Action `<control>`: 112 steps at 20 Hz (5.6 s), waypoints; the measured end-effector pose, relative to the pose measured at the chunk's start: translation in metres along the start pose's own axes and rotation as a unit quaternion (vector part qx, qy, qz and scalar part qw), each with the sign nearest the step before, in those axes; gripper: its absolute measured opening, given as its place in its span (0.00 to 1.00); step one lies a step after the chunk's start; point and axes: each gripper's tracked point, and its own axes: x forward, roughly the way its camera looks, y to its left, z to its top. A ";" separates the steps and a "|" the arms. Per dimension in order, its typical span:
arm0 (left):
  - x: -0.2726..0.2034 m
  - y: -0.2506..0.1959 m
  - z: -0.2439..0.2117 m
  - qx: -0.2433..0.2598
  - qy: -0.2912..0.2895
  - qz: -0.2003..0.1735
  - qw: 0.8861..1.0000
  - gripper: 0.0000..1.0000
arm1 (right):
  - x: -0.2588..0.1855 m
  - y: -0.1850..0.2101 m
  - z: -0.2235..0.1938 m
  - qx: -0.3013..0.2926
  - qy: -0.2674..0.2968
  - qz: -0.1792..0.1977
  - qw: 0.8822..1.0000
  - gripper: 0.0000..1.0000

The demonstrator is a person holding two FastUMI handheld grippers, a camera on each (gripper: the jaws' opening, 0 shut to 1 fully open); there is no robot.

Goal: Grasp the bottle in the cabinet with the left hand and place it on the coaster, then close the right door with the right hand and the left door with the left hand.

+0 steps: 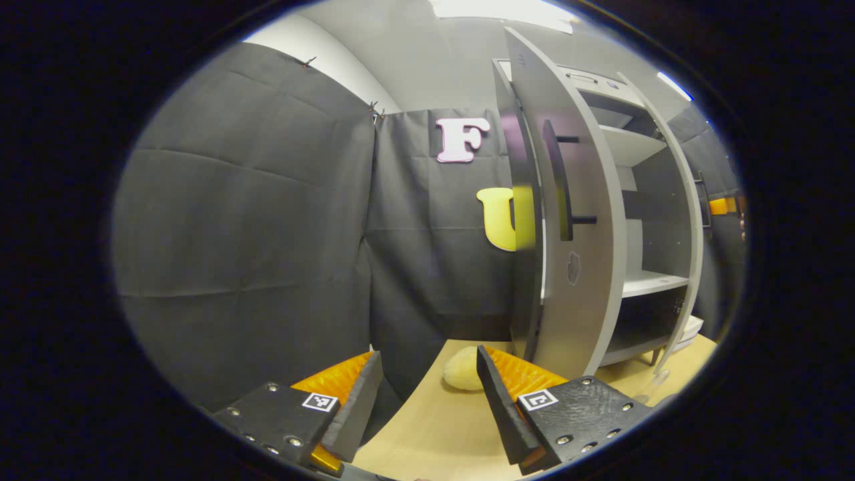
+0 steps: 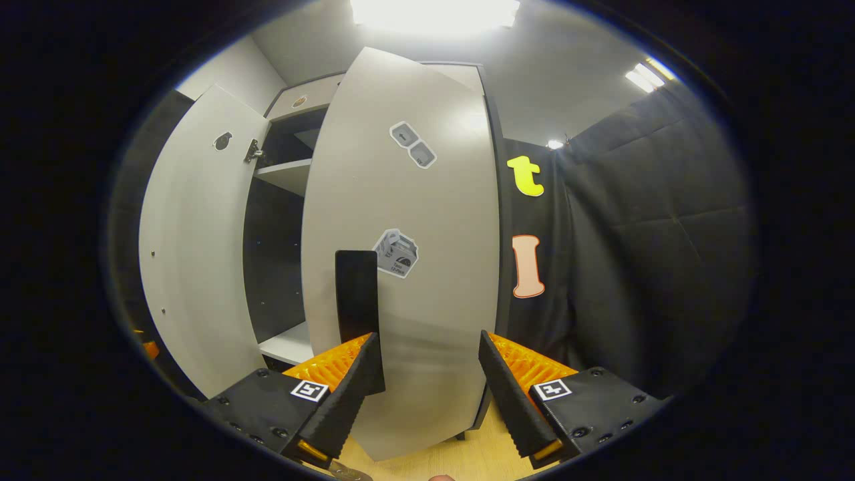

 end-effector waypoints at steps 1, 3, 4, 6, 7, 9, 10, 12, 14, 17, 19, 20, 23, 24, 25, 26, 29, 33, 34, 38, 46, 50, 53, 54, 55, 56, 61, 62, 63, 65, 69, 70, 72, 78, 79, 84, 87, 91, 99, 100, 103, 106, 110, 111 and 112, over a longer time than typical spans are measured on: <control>-0.002 0.001 -0.002 0.000 0.003 0.001 1.000 0.82 | 0.002 0.002 -0.001 0.003 0.000 0.003 1.000 0.95; -0.004 0.001 -0.002 0.002 0.006 0.001 1.000 0.83 | 0.004 0.000 -0.001 0.006 -0.003 0.006 1.000 0.95; -0.003 -0.002 -0.001 0.002 0.006 -0.001 1.000 0.84 | 0.005 -0.003 -0.001 0.003 -0.002 0.001 1.000 0.95; 0.001 -0.006 0.001 0.004 0.015 -0.007 1.000 0.83 | 0.003 -0.008 -0.005 0.001 0.002 -0.008 1.000 0.95; 0.003 -0.009 0.006 0.003 0.018 -0.012 1.000 0.84 | 0.002 -0.010 -0.006 0.002 0.002 -0.010 1.000 0.96; 0.010 -0.012 0.017 -0.008 0.017 -0.022 1.000 0.83 | -0.003 -0.017 -0.009 0.002 0.001 -0.017 1.000 0.96; 0.014 -0.013 0.024 -0.017 0.018 -0.027 0.999 0.83 | -0.007 -0.021 -0.013 0.000 0.003 -0.024 1.000 0.96; 0.022 -0.013 0.035 -0.035 0.023 -0.037 0.998 0.83 | -0.012 -0.026 -0.018 -0.003 0.005 -0.034 0.999 0.96; 0.024 -0.003 0.047 -0.049 0.020 -0.045 0.998 0.82 | -0.020 -0.029 -0.027 -0.004 0.009 -0.042 0.999 0.96; 0.041 0.006 0.069 -0.066 0.019 -0.055 0.996 0.81 | -0.029 -0.033 -0.043 -0.005 0.018 -0.055 0.998 0.96; 0.049 0.009 0.081 -0.071 0.023 -0.065 0.995 0.82 | -0.037 -0.035 -0.052 -0.004 0.022 -0.066 0.998 0.96; 0.051 0.012 0.085 -0.069 0.023 -0.069 0.995 0.82 | -0.041 -0.036 -0.057 -0.003 0.024 -0.072 0.997 0.96; 0.055 0.010 0.105 -0.051 0.012 -0.074 0.996 0.83 | -0.052 -0.038 -0.071 0.001 0.036 -0.078 0.996 0.96; 0.056 0.008 0.114 -0.047 0.006 -0.077 0.996 0.83 | -0.056 -0.040 -0.074 0.000 0.038 -0.080 0.996 0.92; 0.055 0.004 0.124 -0.041 -0.001 -0.081 0.996 0.83 | -0.059 -0.044 -0.079 -0.002 0.040 -0.082 0.996 0.96; 0.053 -0.002 0.133 -0.036 -0.009 -0.083 0.996 0.83 | -0.061 -0.048 -0.082 -0.003 0.042 -0.086 0.995 0.96; 0.053 -0.025 0.139 -0.021 -0.017 -0.087 0.996 0.83 | -0.068 -0.062 -0.089 0.002 0.051 -0.089 0.995 0.96; 0.049 -0.056 0.145 -0.009 -0.023 -0.087 0.996 0.83 | -0.070 -0.091 -0.092 -0.009 0.054 -0.094 0.994 0.96; 0.047 -0.061 0.147 -0.004 -0.026 -0.084 0.996 0.84 | -0.071 -0.097 -0.092 -0.008 0.057 -0.093 0.994 0.96; 0.047 -0.067 0.150 0.024 -0.036 -0.048 0.998 0.83 | -0.072 -0.125 -0.097 0.000 0.062 -0.092 0.994 0.96; 0.042 -0.072 0.151 0.012 -0.032 -0.028 0.999 0.83 | -0.065 -0.159 -0.098 0.022 0.064 -0.085 0.994 0.96; 0.028 -0.089 0.152 0.009 -0.037 -0.031 0.999 0.83 | -0.060 -0.160 -0.099 0.021 0.064 -0.072 0.995 0.96; 0.023 -0.106 0.152 0.012 -0.039 -0.035 0.999 0.83 | -0.057 -0.164 -0.101 0.020 0.067 -0.064 0.996 0.96; 0.022 -0.111 0.154 0.011 -0.039 -0.037 0.998 0.83 | -0.056 -0.167 -0.101 0.019 0.067 -0.063 0.996 0.96; 0.021 -0.118 0.153 0.009 -0.040 -0.039 0.998 0.83 | -0.056 -0.169 -0.101 0.018 0.067 -0.062 0.996 0.92; 0.021 -0.124 0.154 0.007 -0.042 -0.043 0.998 0.83 | -0.055 -0.171 -0.102 0.018 0.069 -0.060 0.996 0.96; 0.017 -0.156 0.138 0.009 -0.026 -0.052 0.998 0.83 | -0.057 -0.185 -0.104 0.011 0.071 -0.058 0.996 0.96; 0.017 -0.163 0.138 0.007 -0.027 -0.055 0.998 0.83 | -0.058 -0.189 -0.105 0.009 0.071 -0.059 0.996 0.96; 0.016 -0.170 0.138 0.004 -0.028 -0.059 0.998 0.84 | -0.059 -0.192 -0.105 0.009 0.071 -0.060 0.996 0.96; 0.016 -0.183 0.137 0.004 -0.029 -0.068 0.997 0.83 | -0.059 -0.201 -0.105 0.008 0.073 -0.064 0.995 0.96; 0.020 -0.215 0.135 -0.009 -0.031 -0.092 0.995 0.84 | -0.059 -0.215 -0.107 0.010 0.072 -0.073 0.995 0.96; 0.022 -0.223 0.135 -0.013 -0.031 -0.097 0.995 0.84 | -0.059 -0.219 -0.105 0.010 0.073 -0.075 0.994 0.96; 0.029 -0.241 0.135 -0.016 -0.032 -0.108 0.993 0.84 | -0.061 -0.225 -0.108 0.006 0.073 -0.081 0.994 0.96; 0.048 -0.288 0.139 -0.009 -0.042 -0.132 0.990 0.83 | -0.071 -0.242 -0.111 -0.001 0.078 -0.095 0.992 0.96; 0.050 -0.293 0.138 -0.004 -0.043 -0.130 0.991 0.83 | -0.073 -0.245 -0.111 -0.002 0.077 -0.096 0.992 0.96; 0.055 -0.299 0.137 0.003 -0.050 -0.128 0.991 0.83 | -0.083 -0.252 -0.111 0.001 0.075 -0.099 0.992 0.92; 0.053 -0.296 0.135 0.006 -0.051 -0.118 0.992 0.83 | -0.082 -0.252 -0.109 0.003 0.070 -0.088 0.994 0.96; 0.032 -0.278 0.132 0.011 -0.052 -0.093 0.994 0.83 | -0.083 -0.245 -0.099 0.006 0.057 -0.055 0.997 0.93; -0.023 -0.237 0.124 0.028 -0.043 -0.066 0.996 0.83 | -0.098 -0.216 -0.070 0.008 0.030 -0.013 0.999 0.92; -0.029 -0.231 0.127 0.034 -0.046 -0.065 0.996 0.83 | -0.102 -0.211 -0.066 0.005 0.027 -0.014 1.000 0.96; -0.045 -0.208 0.133 0.053 -0.057 -0.058 0.995 0.83 | -0.117 -0.196 -0.056 0.005 0.021 -0.015 1.000 0.92; -0.065 -0.193 0.138 0.054 -0.064 -0.063 0.995 0.83 | -0.134 -0.179 -0.046 0.011 0.014 -0.015 1.000 0.96; -0.089 -0.171 0.138 0.062 -0.071 -0.063 0.994 0.83 | -0.156 -0.159 -0.039 0.007 0.009 -0.014 1.000 0.96; -0.094 -0.165 0.137 0.062 -0.070 -0.064 0.994 0.83 | -0.161 -0.154 -0.036 0.005 0.007 -0.013 1.000 0.96; -0.099 -0.161 0.135 0.063 -0.069 -0.064 0.994 0.82 | -0.167 -0.149 -0.034 0.003 0.005 -0.013 1.000 0.96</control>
